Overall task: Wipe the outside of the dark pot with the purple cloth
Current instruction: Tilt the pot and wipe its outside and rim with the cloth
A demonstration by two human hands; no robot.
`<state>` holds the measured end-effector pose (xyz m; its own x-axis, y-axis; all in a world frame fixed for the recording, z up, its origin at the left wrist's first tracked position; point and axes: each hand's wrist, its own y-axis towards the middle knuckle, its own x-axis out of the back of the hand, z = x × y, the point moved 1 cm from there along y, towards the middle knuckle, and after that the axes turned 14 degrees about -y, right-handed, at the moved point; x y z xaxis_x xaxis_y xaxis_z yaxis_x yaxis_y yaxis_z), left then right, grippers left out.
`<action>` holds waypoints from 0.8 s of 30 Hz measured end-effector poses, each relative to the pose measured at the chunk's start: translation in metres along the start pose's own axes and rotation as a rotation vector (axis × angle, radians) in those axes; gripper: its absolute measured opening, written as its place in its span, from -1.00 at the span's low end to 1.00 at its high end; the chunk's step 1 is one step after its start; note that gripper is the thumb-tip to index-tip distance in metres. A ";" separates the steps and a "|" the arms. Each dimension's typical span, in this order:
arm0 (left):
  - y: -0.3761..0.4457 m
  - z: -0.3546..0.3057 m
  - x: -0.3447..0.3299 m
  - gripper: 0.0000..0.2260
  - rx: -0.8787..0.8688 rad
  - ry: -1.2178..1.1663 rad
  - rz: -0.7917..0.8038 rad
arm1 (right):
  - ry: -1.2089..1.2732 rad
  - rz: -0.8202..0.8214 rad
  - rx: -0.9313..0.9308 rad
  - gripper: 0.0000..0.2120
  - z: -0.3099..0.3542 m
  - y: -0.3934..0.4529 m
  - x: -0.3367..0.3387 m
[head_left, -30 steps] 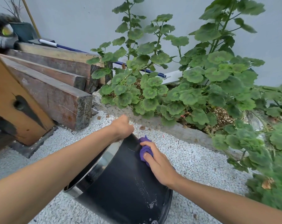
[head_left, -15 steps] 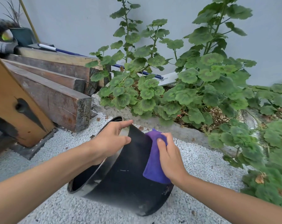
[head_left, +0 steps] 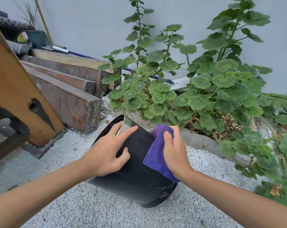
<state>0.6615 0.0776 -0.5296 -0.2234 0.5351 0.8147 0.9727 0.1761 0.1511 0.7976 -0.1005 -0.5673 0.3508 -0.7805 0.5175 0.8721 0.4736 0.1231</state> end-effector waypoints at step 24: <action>0.038 0.021 0.000 -0.36 -0.204 -0.033 -0.034 | -0.528 0.237 0.323 -0.16 -0.004 0.048 -0.053</action>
<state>0.6973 0.1018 -0.5362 -0.2548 0.5591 0.7890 0.9564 0.0253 0.2910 0.8218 -0.0380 -0.5923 0.2342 -0.3743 0.8972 0.6171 0.7704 0.1603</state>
